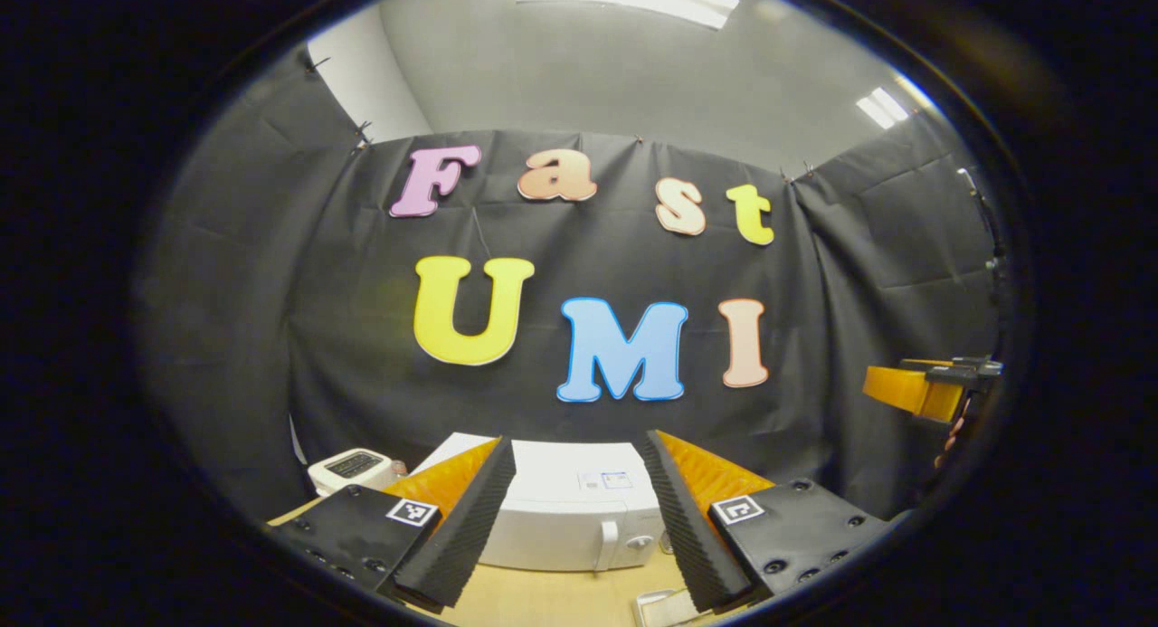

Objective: Open the microwave oven with the left hand, put the food in, and close the microwave oven.

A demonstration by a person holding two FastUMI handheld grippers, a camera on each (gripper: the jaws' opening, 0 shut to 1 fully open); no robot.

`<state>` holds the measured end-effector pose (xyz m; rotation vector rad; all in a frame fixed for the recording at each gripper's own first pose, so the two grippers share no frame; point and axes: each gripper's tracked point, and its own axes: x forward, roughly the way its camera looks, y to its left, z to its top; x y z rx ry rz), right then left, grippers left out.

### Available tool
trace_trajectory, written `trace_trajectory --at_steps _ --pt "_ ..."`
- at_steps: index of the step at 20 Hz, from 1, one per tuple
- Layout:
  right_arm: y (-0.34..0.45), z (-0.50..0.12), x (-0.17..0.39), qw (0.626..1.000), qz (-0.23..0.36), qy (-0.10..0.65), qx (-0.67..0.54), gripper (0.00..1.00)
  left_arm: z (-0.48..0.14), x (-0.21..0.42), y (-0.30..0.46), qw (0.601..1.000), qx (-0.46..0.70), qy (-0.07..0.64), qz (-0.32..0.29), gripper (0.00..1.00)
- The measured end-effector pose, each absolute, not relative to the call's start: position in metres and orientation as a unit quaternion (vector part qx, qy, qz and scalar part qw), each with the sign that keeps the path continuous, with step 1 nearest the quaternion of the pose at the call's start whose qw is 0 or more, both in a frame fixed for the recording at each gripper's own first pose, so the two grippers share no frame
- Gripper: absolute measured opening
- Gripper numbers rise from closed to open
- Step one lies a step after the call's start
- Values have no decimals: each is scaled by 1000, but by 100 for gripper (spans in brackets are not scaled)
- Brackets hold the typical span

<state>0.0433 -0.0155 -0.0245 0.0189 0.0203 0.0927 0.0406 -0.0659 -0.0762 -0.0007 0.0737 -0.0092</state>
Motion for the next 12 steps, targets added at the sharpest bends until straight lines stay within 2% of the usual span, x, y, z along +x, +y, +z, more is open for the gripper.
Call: trace_trajectory --at_steps 1,2,5,6,9,12 --pt "-17 -30 44 999 48 15 8 95 -97 48 -72 999 -2 47 -10 91" --pt "-19 -34 45 999 49 19 7 96 -120 56 -79 998 -6 66 -19 98" --pt "-30 -46 49 998 49 27 3 96 -183 81 -95 993 -17 109 -33 91" --pt "-33 -49 51 998 51 30 2 96 -198 90 -97 993 -10 117 -32 98" --pt "-47 -55 64 998 52 35 -3 96 -250 115 -110 989 9 144 -36 90" --pt "-57 -66 81 997 55 46 -10 96 -298 137 -113 983 11 179 -30 93"
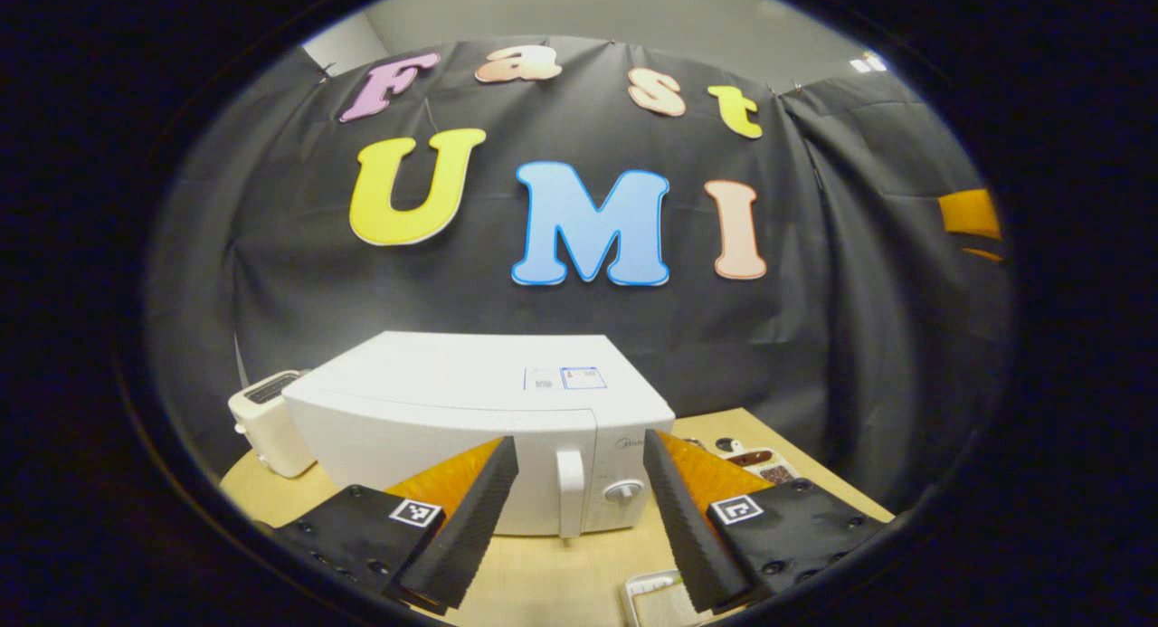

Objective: Open the microwave oven with the left hand, put the food in, and close the microwave oven.

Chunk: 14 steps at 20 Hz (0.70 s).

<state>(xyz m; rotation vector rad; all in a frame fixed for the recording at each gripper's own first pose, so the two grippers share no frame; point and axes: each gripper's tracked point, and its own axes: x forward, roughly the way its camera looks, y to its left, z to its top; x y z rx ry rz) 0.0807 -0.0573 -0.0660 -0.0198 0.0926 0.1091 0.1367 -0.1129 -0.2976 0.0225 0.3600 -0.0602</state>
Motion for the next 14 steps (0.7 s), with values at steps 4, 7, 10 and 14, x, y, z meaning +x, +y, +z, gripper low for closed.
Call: trace_trajectory --at_steps 4,7,10,14 --pt "-69 -74 96 997 52 60 -1 95 -353 161 -109 974 -4 228 -18 91" --pt "-79 -83 103 997 44 69 -10 96 -377 173 -104 968 -24 250 -8 86" --pt "-86 -87 104 997 33 75 -4 95 -390 180 -104 965 -33 262 -9 51" --pt "-92 -94 101 996 18 82 2 95 -388 177 -104 966 15 259 -15 22"
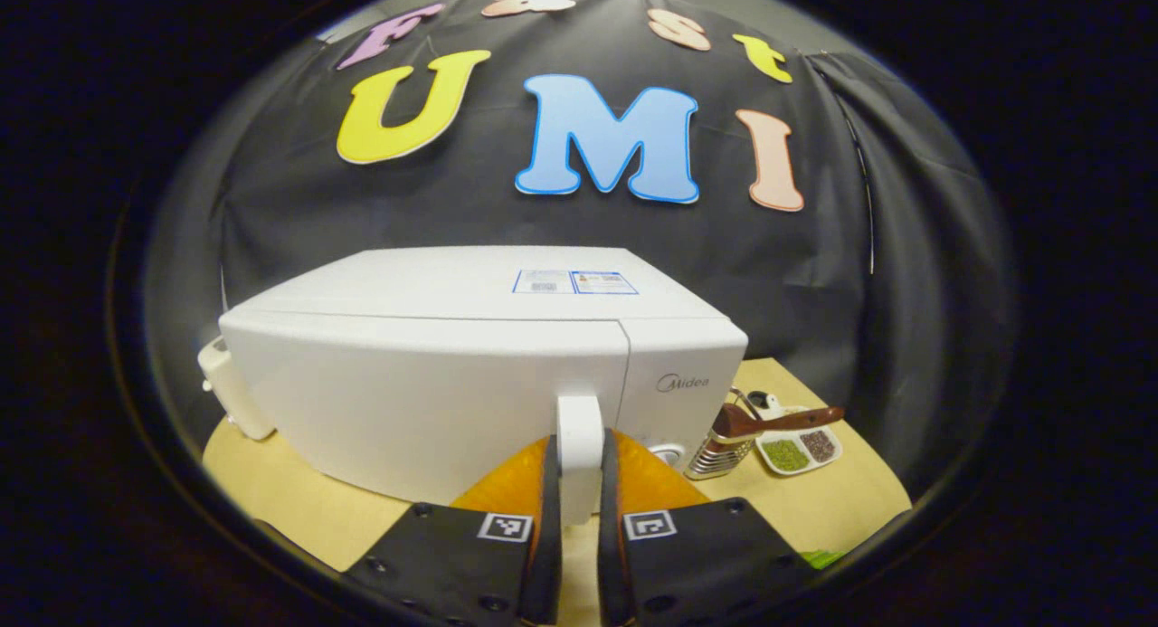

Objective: Open the microwave oven with the left hand, put the food in, and close the microwave oven.

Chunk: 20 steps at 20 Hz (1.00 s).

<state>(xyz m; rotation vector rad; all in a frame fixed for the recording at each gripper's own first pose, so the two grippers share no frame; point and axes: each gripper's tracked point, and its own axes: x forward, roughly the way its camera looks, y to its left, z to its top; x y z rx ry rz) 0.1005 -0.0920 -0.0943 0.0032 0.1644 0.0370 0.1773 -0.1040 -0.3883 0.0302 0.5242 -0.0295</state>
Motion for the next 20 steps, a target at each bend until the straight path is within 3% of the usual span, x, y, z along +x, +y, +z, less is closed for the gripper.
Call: trace_trajectory --at_steps 4,9,20 --pt "-89 -96 92 996 12 87 6 95 -391 179 -106 963 30 266 -31 6" --pt "-88 -94 81 996 4 85 -2 95 -387 167 -105 959 31 279 -41 6" --pt "-38 -86 52 997 22 78 17 95 -368 40 -73 945 64 292 -135 6"
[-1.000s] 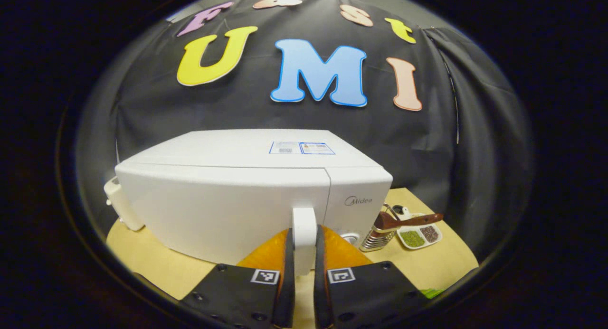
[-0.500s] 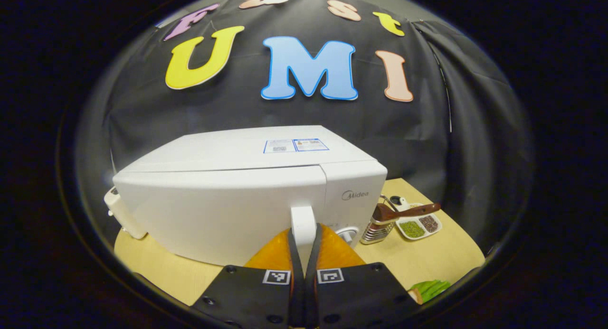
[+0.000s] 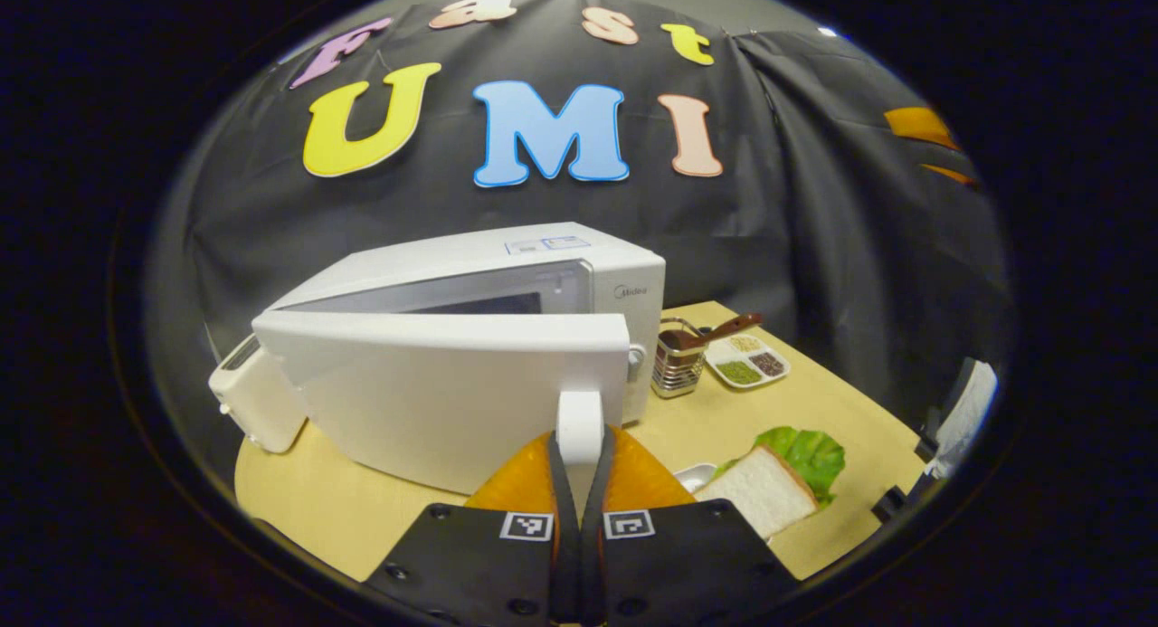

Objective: Open the microwave oven with the left hand, put the food in, and close the microwave oven.

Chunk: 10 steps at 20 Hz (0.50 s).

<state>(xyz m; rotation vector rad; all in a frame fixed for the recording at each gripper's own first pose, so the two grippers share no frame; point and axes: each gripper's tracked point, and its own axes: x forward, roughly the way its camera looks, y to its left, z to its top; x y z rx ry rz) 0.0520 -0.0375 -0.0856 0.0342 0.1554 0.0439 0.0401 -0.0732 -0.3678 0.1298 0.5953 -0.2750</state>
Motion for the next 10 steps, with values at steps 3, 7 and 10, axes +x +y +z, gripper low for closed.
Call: trace_trajectory --at_steps 3,7,10 --pt "-8 -82 38 996 37 75 11 96 -360 -3 -48 939 78 296 -159 6" --pt "28 -81 21 996 52 72 5 95 -351 -55 -3 935 92 301 -161 6" --pt "54 -84 10 995 62 77 6 95 -346 -83 30 933 101 305 -159 6"
